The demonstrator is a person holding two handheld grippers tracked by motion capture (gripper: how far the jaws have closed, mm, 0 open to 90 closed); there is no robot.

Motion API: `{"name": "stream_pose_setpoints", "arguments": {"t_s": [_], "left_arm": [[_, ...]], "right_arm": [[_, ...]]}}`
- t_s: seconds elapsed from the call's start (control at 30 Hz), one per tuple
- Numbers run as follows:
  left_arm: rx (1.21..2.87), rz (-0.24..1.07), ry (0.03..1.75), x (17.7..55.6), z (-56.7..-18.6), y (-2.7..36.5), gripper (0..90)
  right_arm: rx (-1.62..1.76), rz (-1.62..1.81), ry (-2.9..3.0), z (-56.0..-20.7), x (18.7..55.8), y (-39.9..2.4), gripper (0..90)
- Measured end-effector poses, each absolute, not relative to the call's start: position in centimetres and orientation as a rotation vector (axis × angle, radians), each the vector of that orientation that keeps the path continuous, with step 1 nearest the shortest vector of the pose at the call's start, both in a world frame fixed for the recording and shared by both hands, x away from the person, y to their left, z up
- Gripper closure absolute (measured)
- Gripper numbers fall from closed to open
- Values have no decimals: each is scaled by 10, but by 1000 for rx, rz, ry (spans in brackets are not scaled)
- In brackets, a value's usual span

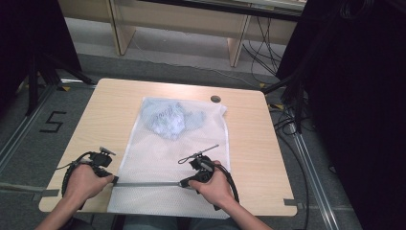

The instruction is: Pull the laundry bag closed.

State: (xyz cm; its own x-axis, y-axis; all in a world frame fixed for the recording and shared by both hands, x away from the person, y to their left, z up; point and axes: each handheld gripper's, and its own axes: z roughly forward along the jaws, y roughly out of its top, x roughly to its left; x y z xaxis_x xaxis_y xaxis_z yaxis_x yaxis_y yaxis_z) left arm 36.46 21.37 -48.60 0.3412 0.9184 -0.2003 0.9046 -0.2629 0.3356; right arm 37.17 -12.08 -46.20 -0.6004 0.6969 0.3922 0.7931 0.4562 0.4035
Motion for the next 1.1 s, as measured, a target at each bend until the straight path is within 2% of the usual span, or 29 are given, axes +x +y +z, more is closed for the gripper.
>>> {"name": "stream_pose_setpoints", "arguments": {"t_s": [1.1], "left_arm": [[2222,49,1604,364,-486,214,899]], "right_arm": [[-1370,-803,-2483,-458,370,-133,871]]}}
